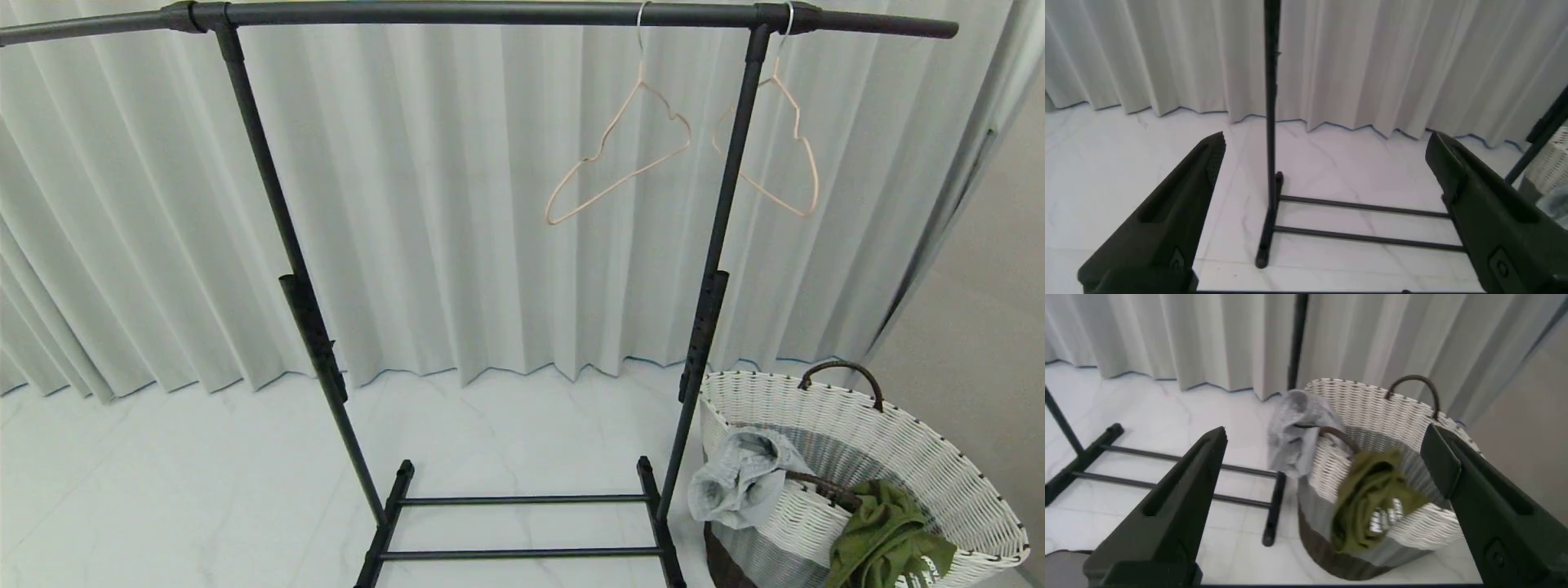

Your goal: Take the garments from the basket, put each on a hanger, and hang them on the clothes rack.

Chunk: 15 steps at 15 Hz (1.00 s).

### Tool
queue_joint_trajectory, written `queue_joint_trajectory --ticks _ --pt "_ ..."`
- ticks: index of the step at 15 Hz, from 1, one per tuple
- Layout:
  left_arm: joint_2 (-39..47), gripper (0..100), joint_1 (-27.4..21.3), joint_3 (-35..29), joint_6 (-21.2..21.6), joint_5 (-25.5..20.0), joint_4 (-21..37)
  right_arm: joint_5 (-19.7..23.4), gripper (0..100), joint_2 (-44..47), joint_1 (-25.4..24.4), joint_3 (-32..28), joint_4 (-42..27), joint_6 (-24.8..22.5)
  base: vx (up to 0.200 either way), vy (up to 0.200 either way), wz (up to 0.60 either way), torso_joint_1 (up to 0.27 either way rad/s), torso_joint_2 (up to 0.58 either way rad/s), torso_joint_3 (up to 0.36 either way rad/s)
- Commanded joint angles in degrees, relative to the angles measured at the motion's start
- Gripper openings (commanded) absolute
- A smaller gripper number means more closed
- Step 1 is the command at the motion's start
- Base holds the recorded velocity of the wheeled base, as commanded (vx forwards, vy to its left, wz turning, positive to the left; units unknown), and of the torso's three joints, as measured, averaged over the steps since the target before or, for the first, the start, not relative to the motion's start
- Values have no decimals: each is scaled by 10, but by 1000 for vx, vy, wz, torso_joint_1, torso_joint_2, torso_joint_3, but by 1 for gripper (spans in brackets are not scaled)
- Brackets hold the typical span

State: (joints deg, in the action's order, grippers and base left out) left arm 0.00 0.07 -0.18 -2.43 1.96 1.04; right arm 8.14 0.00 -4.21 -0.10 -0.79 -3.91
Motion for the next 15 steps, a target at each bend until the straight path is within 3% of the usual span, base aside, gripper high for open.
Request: queue_joint_trajectory --ticks 1,4,15 --pt "1 100 0 0 0 1 0 0 100 0 0 0 0 0 0 -200 0 -7 -7 12" --pt "1 100 0 0 1 1 0 0 100 0 0 0 0 0 0 -200 0 2 4 1" --pt "1 100 0 0 2 1 0 0 100 0 0 0 0 2 0 0 0 0 0 0"
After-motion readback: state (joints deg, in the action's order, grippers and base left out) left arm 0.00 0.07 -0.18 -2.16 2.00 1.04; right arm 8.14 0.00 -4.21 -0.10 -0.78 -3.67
